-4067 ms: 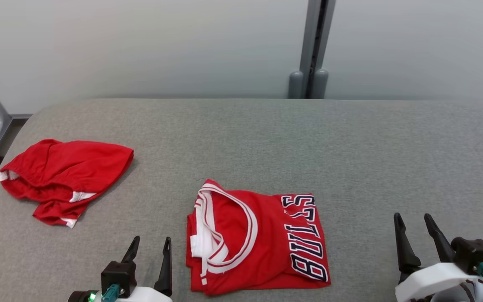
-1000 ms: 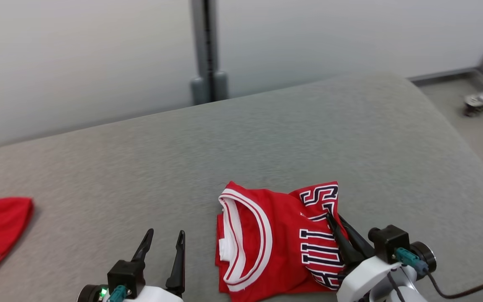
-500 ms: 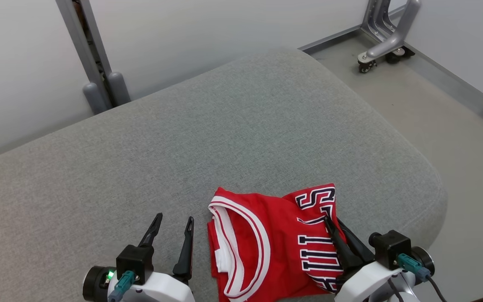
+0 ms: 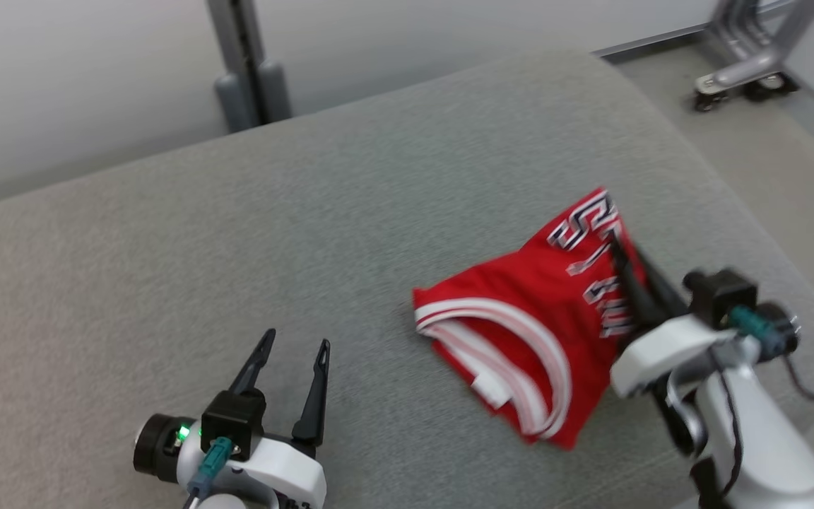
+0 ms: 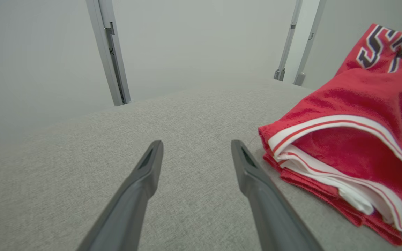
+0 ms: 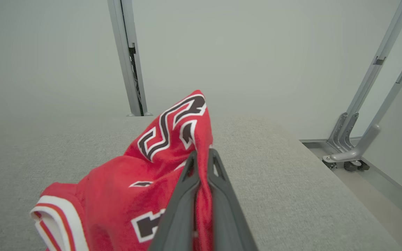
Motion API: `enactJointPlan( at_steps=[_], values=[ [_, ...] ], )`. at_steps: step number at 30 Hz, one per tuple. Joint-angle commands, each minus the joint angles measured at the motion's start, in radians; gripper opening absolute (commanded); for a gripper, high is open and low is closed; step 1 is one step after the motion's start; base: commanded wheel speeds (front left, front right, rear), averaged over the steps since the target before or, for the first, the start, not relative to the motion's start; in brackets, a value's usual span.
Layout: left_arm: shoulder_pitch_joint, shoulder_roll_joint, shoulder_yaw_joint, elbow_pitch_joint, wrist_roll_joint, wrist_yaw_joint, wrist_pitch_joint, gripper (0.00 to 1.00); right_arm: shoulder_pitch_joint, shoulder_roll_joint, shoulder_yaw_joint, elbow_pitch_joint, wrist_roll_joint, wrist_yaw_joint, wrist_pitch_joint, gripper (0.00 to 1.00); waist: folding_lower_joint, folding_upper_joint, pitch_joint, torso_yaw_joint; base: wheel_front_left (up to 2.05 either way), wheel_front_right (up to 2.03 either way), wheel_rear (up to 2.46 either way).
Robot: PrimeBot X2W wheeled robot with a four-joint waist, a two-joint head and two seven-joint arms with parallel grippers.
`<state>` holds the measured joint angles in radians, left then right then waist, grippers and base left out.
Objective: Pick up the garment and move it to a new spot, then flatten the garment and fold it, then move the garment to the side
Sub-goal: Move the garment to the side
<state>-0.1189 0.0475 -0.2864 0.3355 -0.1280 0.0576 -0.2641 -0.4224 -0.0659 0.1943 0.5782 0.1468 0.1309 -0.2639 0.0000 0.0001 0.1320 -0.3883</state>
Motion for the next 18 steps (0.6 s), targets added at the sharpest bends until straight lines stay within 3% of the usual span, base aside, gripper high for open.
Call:
enactJointPlan(
  at_steps=[1, 7, 12, 18],
  values=[
    [-0.032, 0.007, 0.014, -0.007, 0.022, -0.011, 0.000, 1.00, -0.067, -0.022, -0.035, 0.034, -0.033, 0.000, 0.000, 0.00, 0.0000, -0.0001, 0.095, 0.101, 0.00, 0.00, 0.00],
    [-0.072, 0.007, 0.030, -0.027, 0.056, -0.025, 0.000, 1.00, -0.215, -0.081, -0.152, 0.147, -0.109, 0.000, 0.000, 0.00, 0.0000, -0.0001, 0.167, 0.171, 0.00, 0.00, 0.00],
    [-0.110, 0.006, 0.027, -0.049, 0.081, -0.040, 0.000, 1.00, -0.327, -0.173, -0.325, 0.284, -0.214, 0.000, 0.000, 0.00, 0.0000, -0.0001, 0.219, 0.226, 0.00, 0.00, 0.00],
    [-0.135, 0.006, 0.023, -0.067, 0.095, -0.042, 0.000, 1.00, -0.387, -0.273, -0.535, 0.365, -0.358, 0.000, -0.001, 0.00, 0.0000, -0.0001, 0.258, 0.272, 0.00, 0.00, 0.00]
  ],
)
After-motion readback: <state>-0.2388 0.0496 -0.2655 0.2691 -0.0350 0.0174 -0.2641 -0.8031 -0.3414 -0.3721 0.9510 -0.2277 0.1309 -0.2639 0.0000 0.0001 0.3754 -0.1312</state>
